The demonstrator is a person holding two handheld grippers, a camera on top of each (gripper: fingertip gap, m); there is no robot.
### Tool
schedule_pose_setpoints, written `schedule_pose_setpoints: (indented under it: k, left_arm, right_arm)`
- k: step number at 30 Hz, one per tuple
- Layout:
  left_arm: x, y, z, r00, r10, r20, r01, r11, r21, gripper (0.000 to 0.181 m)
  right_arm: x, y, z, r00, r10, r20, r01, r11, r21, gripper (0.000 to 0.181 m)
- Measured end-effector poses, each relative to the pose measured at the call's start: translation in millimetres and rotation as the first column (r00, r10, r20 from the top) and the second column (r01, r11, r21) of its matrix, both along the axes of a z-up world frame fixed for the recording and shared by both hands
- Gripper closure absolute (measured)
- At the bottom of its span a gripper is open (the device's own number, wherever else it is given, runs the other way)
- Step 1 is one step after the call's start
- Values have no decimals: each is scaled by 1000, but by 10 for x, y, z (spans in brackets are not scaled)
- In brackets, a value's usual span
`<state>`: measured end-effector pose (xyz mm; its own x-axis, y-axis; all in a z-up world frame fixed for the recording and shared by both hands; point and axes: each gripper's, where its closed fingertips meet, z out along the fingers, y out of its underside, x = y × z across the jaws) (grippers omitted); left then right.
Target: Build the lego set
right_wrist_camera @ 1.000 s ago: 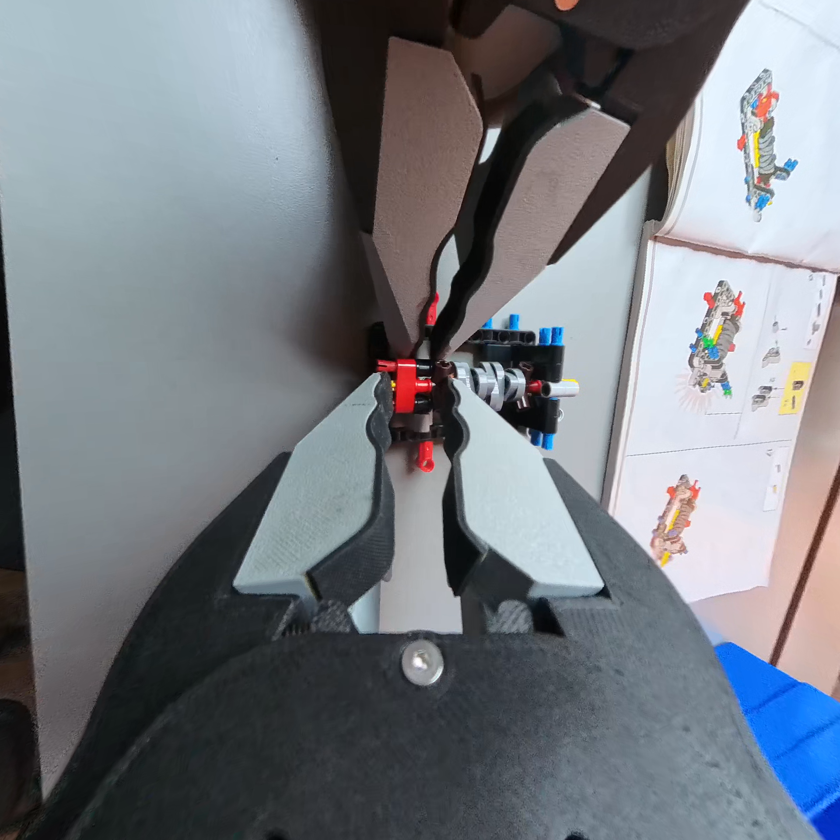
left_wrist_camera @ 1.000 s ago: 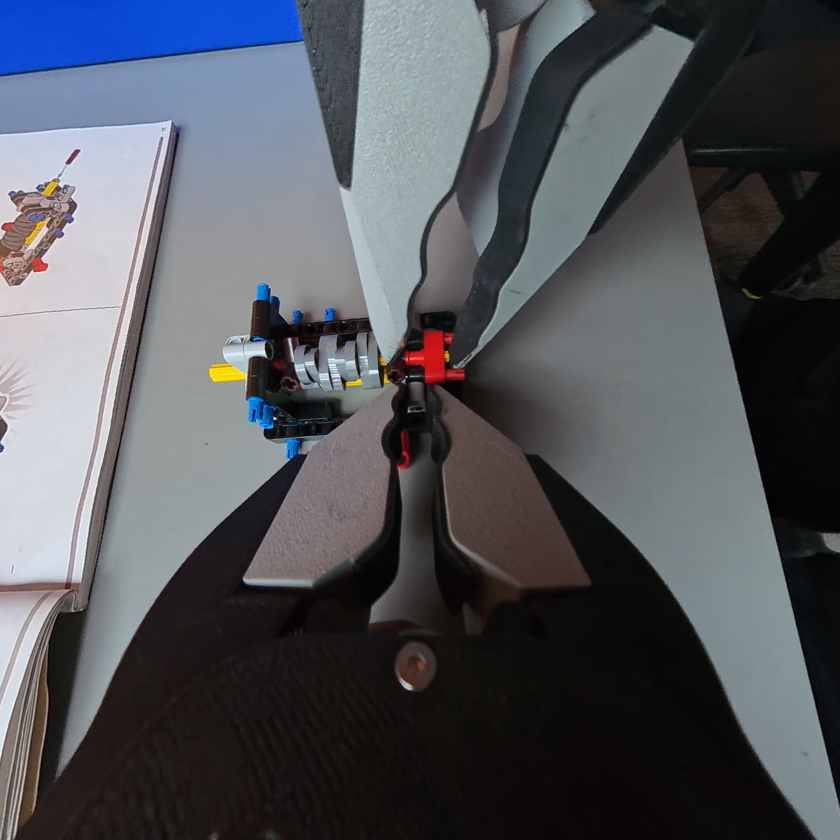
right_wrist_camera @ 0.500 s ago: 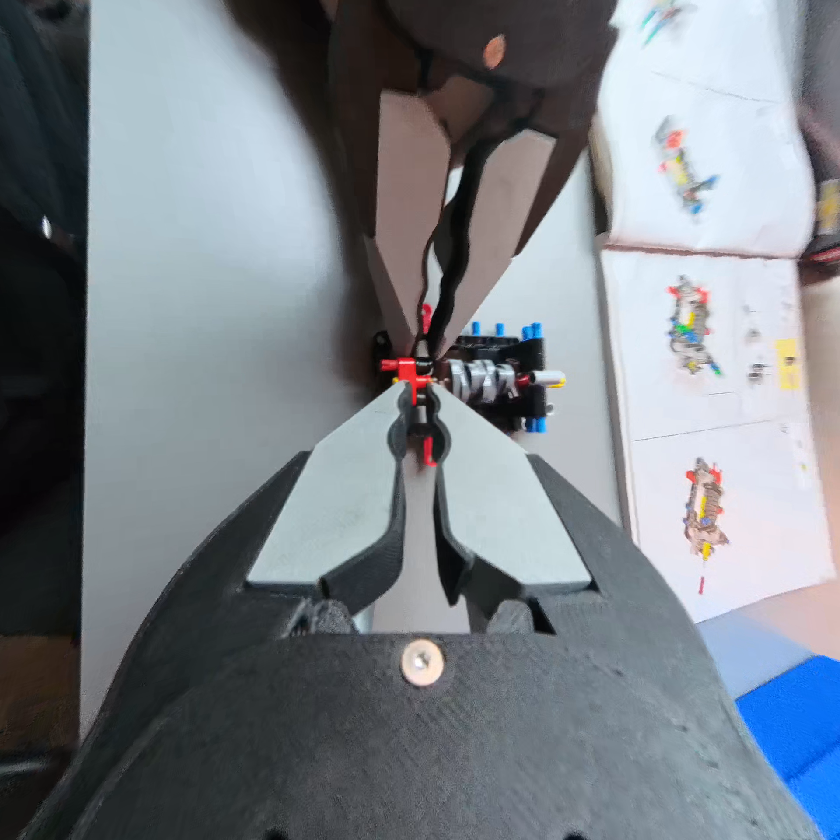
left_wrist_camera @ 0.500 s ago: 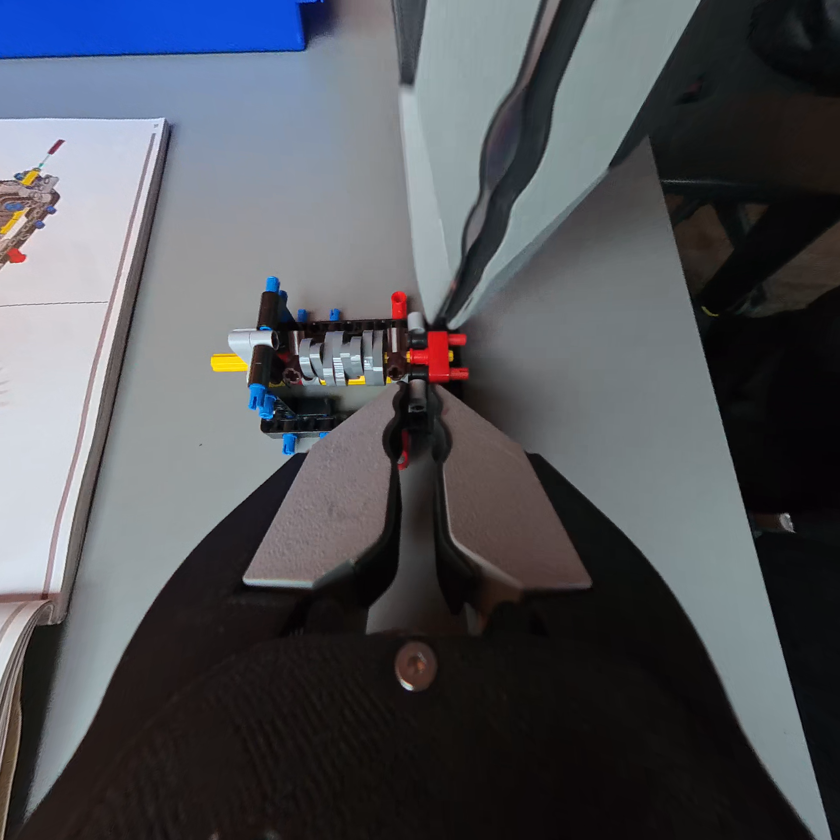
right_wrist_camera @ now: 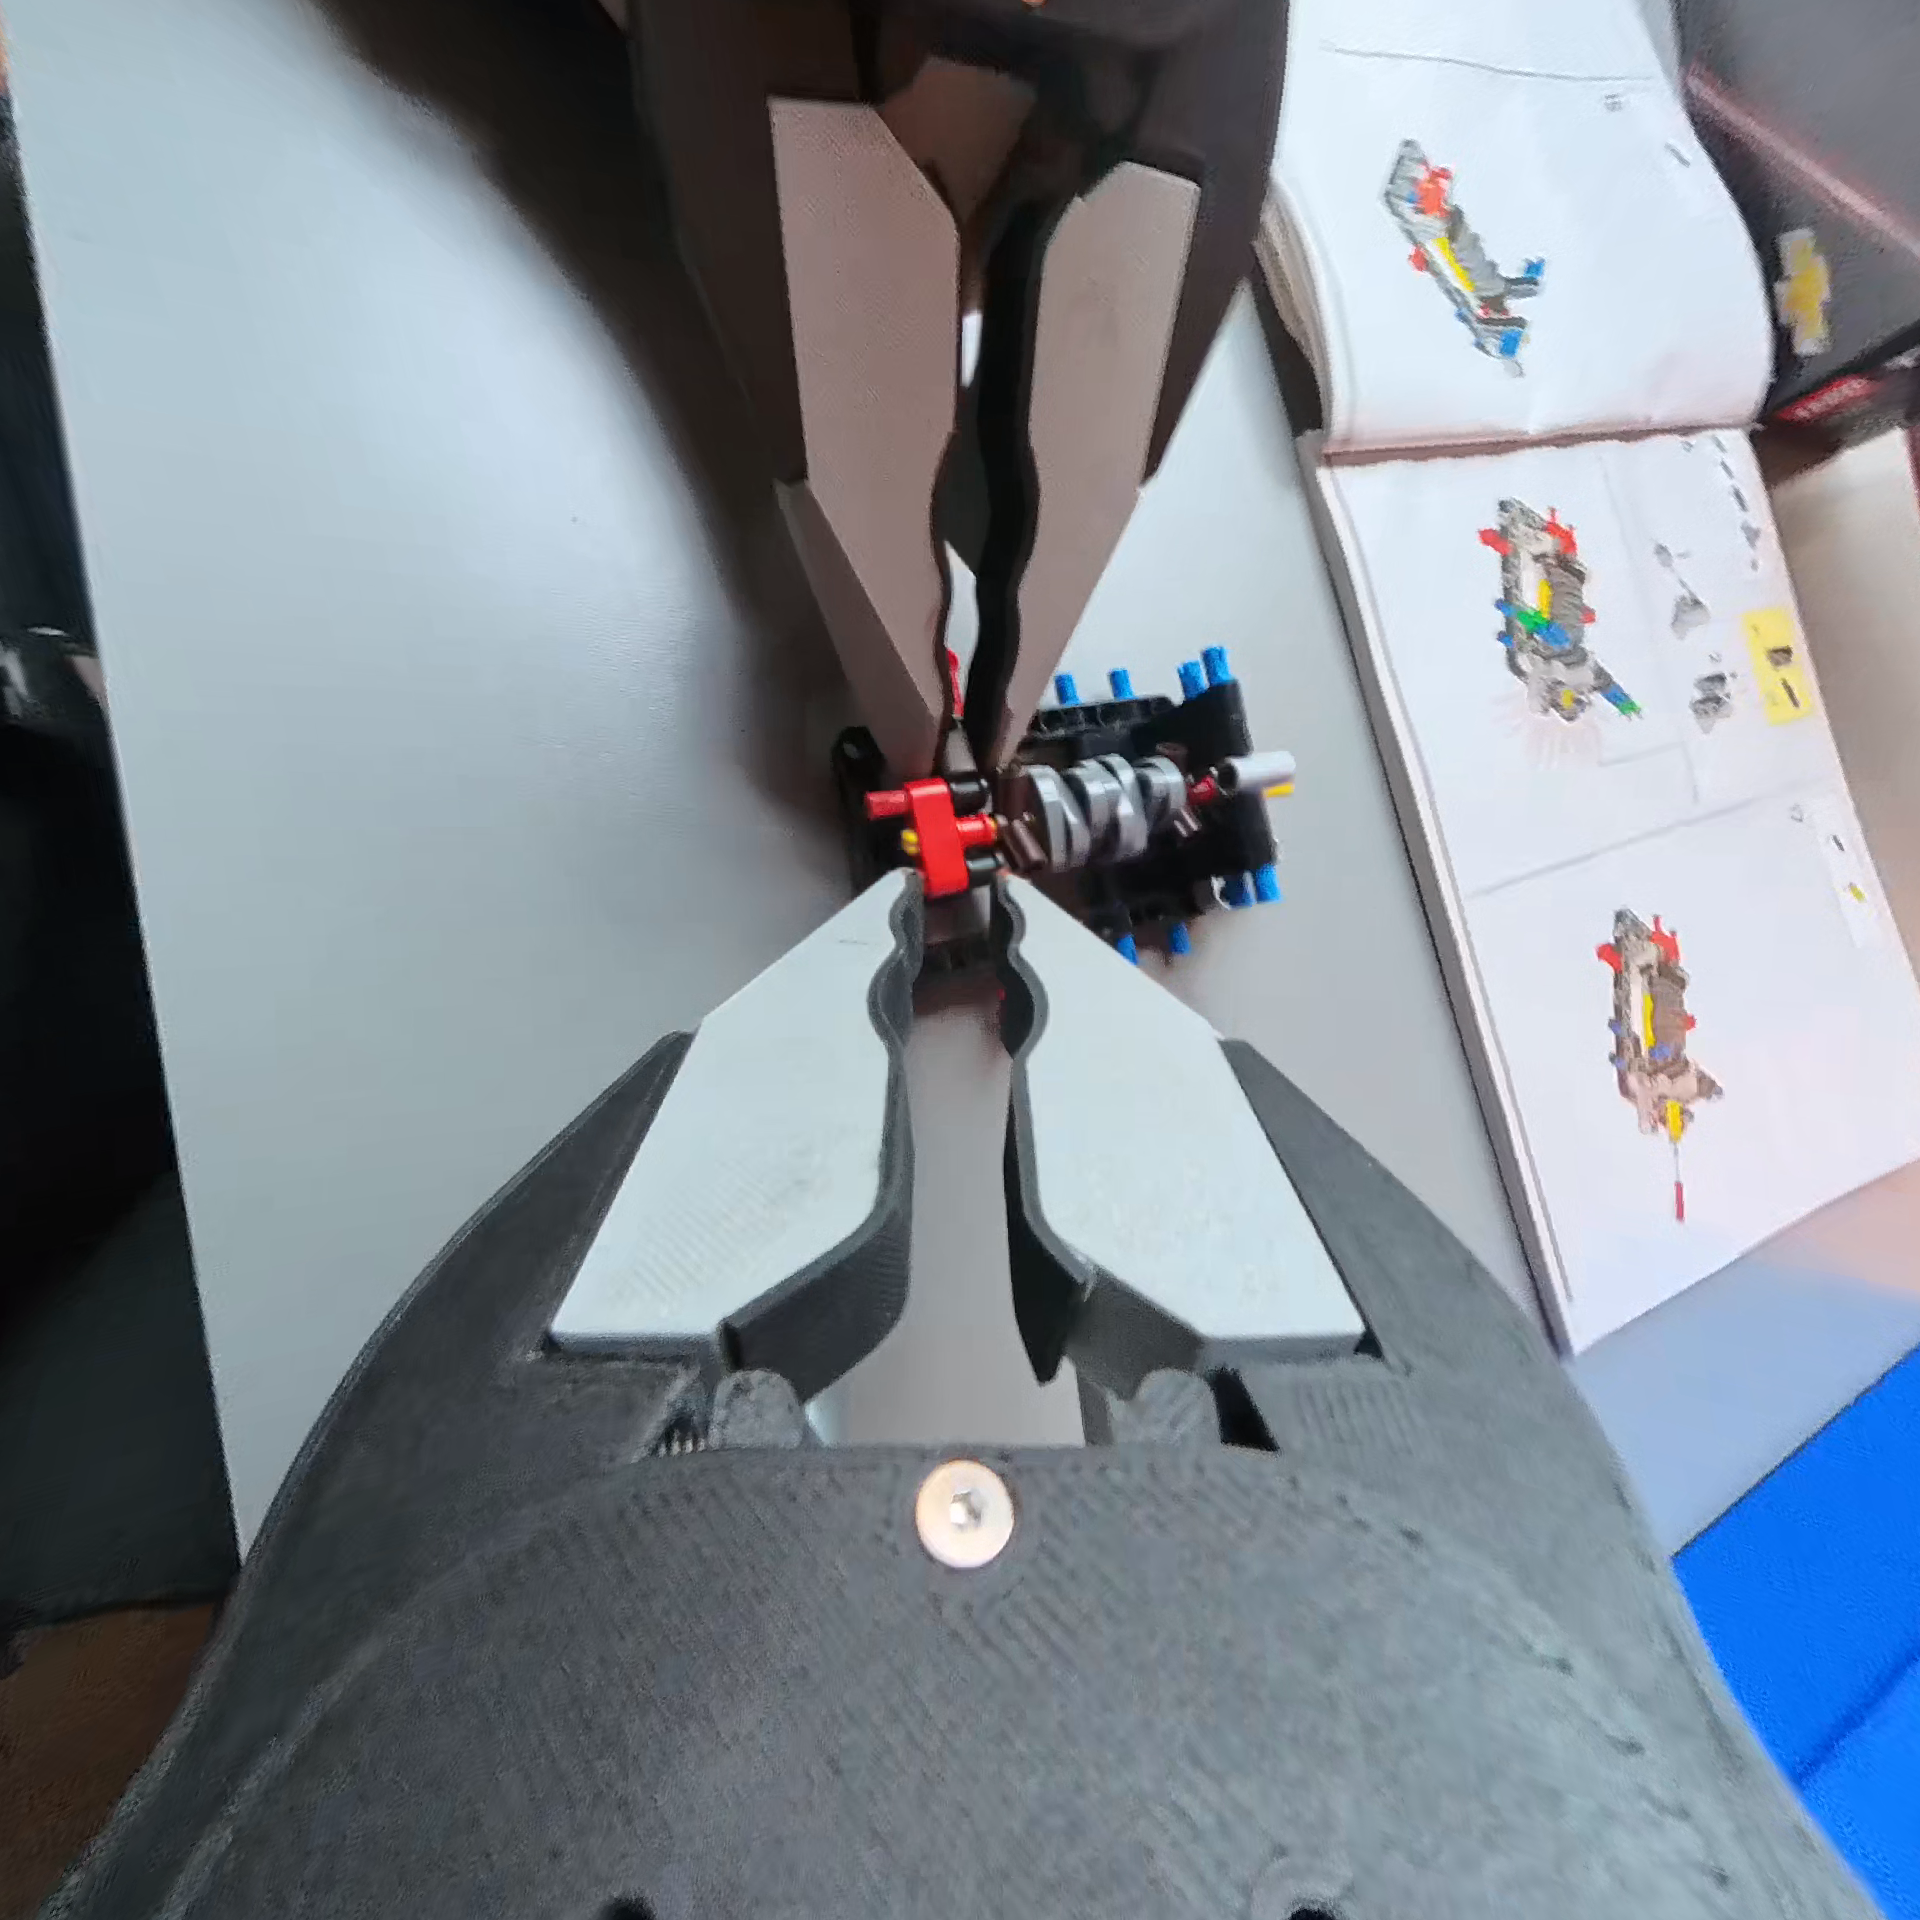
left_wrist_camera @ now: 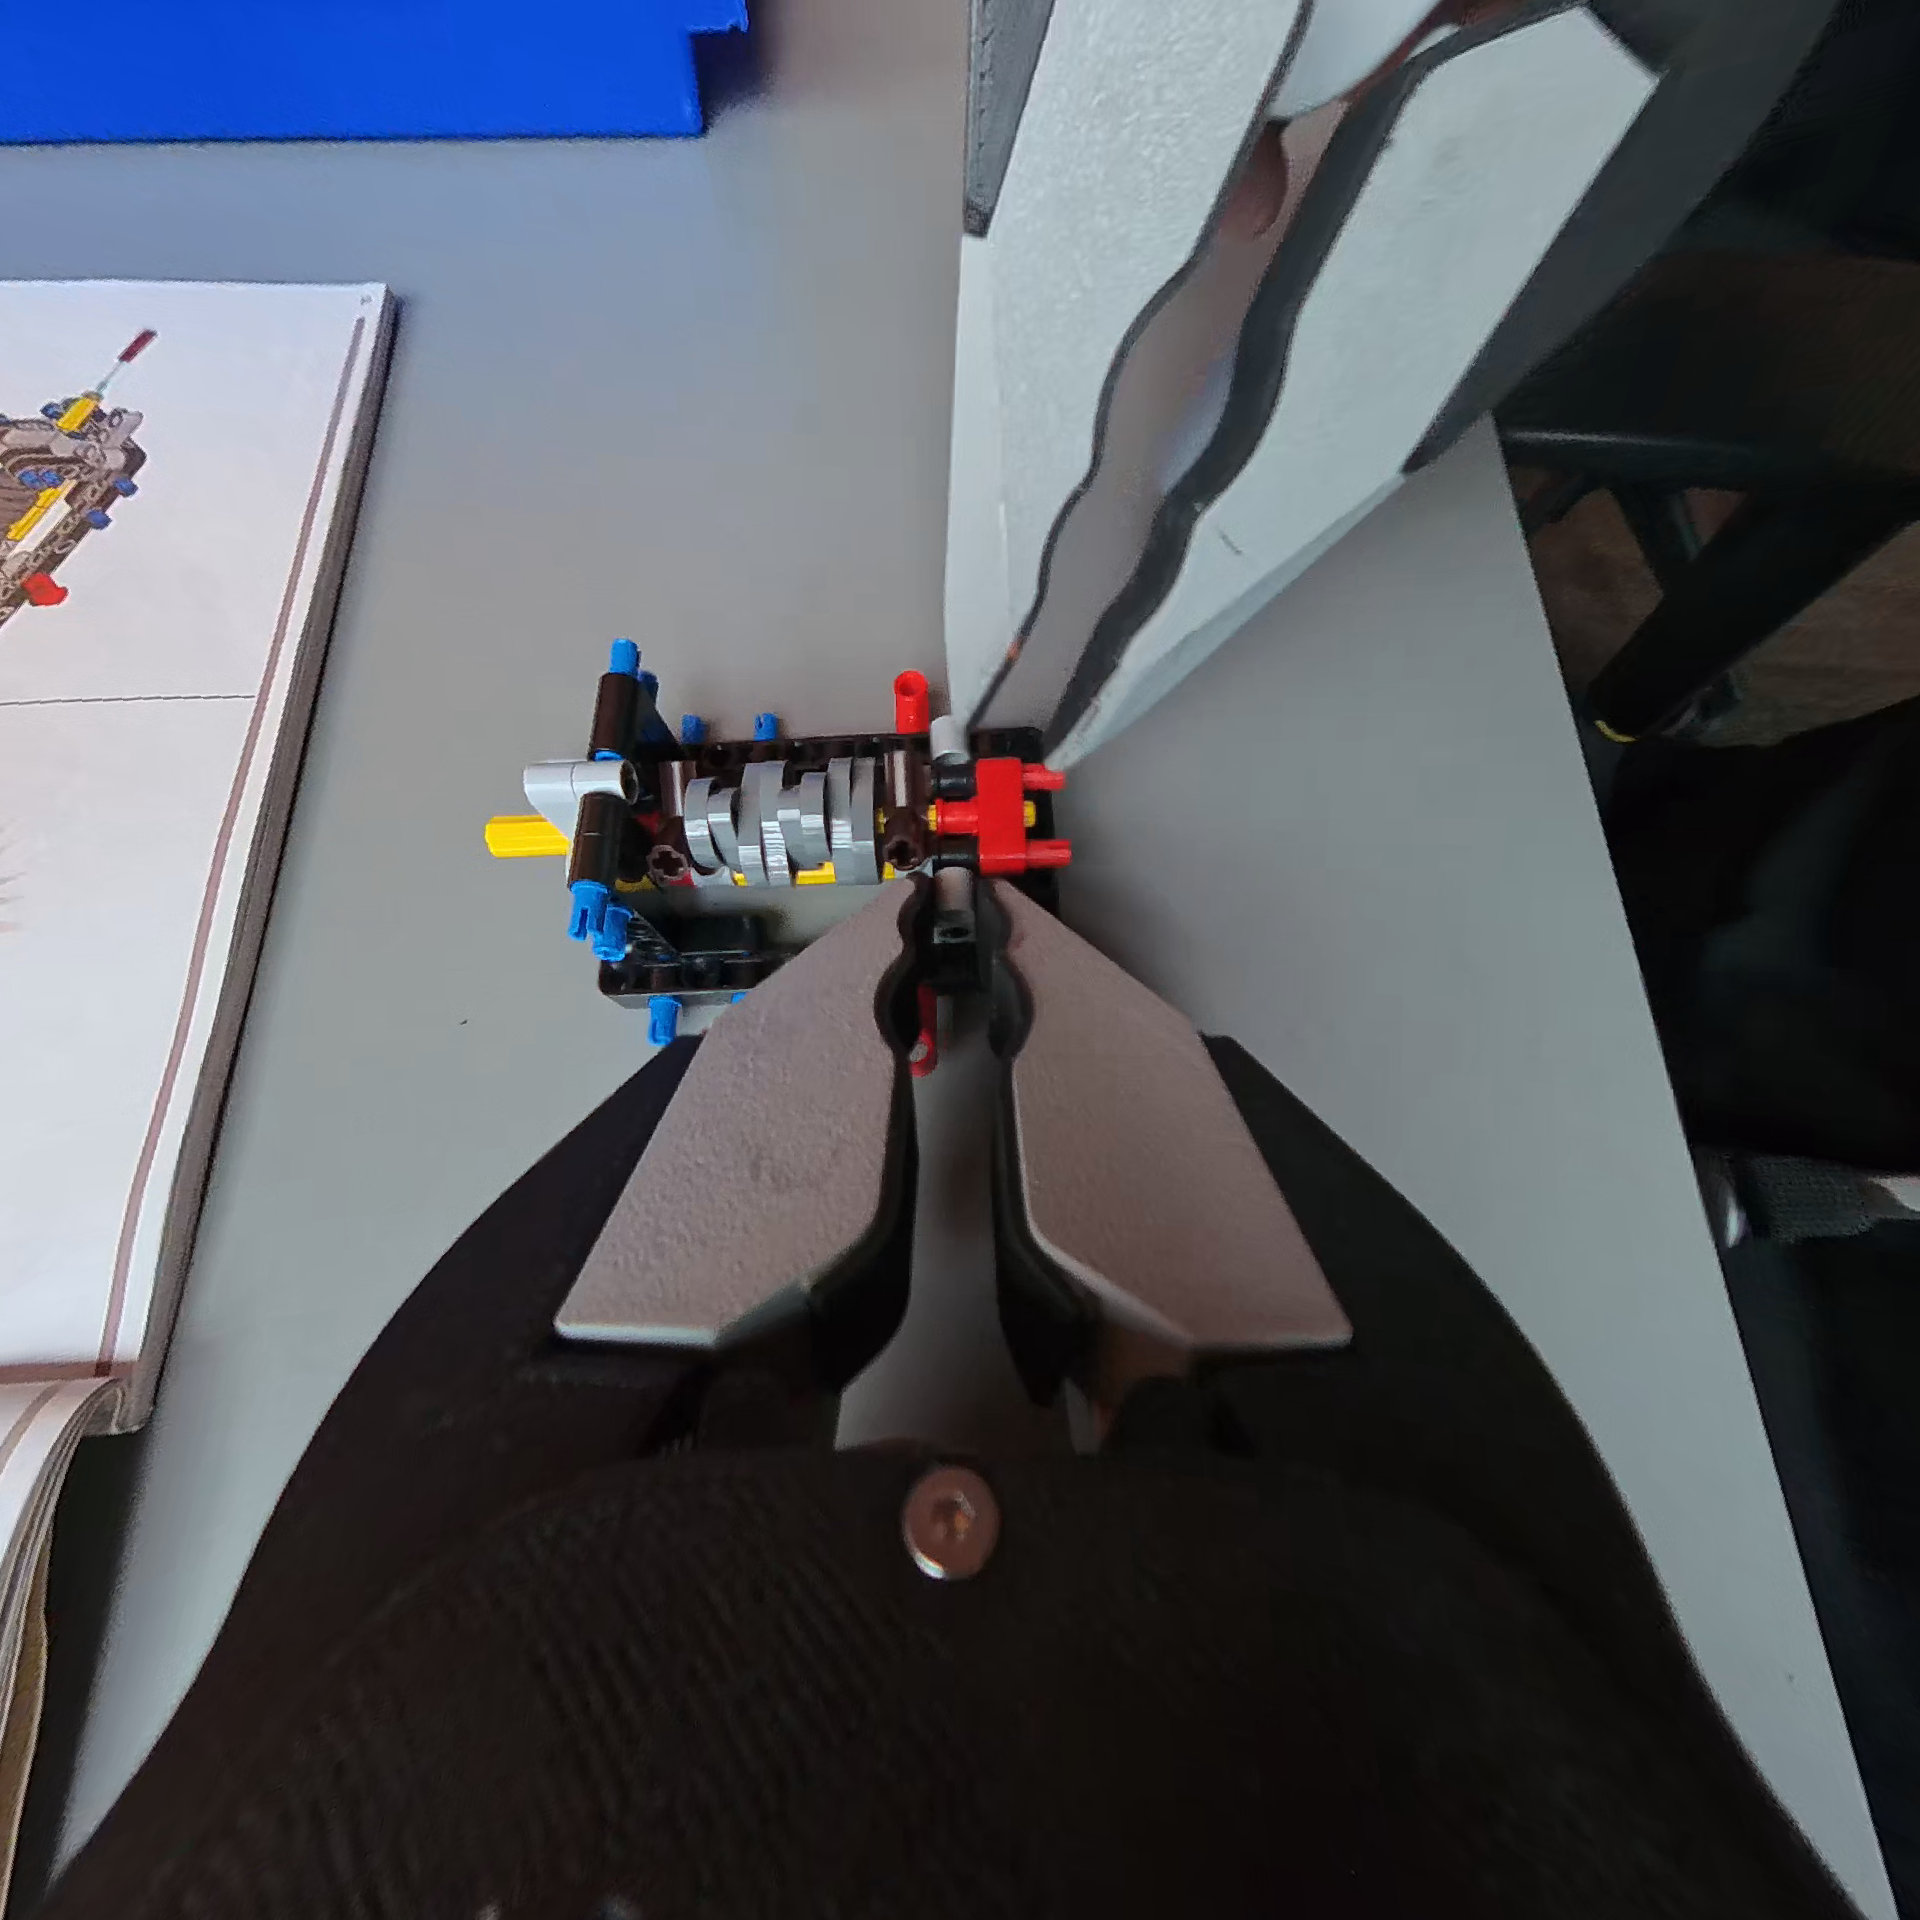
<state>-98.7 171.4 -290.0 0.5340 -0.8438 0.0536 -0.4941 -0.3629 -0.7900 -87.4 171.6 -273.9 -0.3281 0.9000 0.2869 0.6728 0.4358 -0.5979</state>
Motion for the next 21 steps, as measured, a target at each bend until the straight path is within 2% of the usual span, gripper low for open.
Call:
schedule_pose_setpoints:
  k: [2, 6, 10, 16, 21]
  left_arm:
    - [-16, -23, 2, 1000, -17, 0, 17, 1000, 2, 176]
    - [-41, -137, -36, 986, -117, -120, 128, 987, 93, 176]
    - [-4, -225, -43, 978, -179, -104, 189, 977, 99, 176]
    - [-135, -215, -29, 965, -202, -167, 234, 951, 202, 176]
    - [-103, -244, -9, 932, -209, -296, 309, 886, 345, 176]
  right_arm:
    - [36, 62, 48, 997, -45, -67, 43, 999, -29, 171]
    - [101, 145, 142, 973, -134, -185, 91, 970, -224, 152]
    - [102, 334, 159, 952, -191, -238, 98, 930, -353, 153]
    - [-26, 389, 133, 953, -114, -280, 7, 934, -357, 151]
    - [-194, 418, 229, 952, 7, -305, -124, 923, -364, 144]
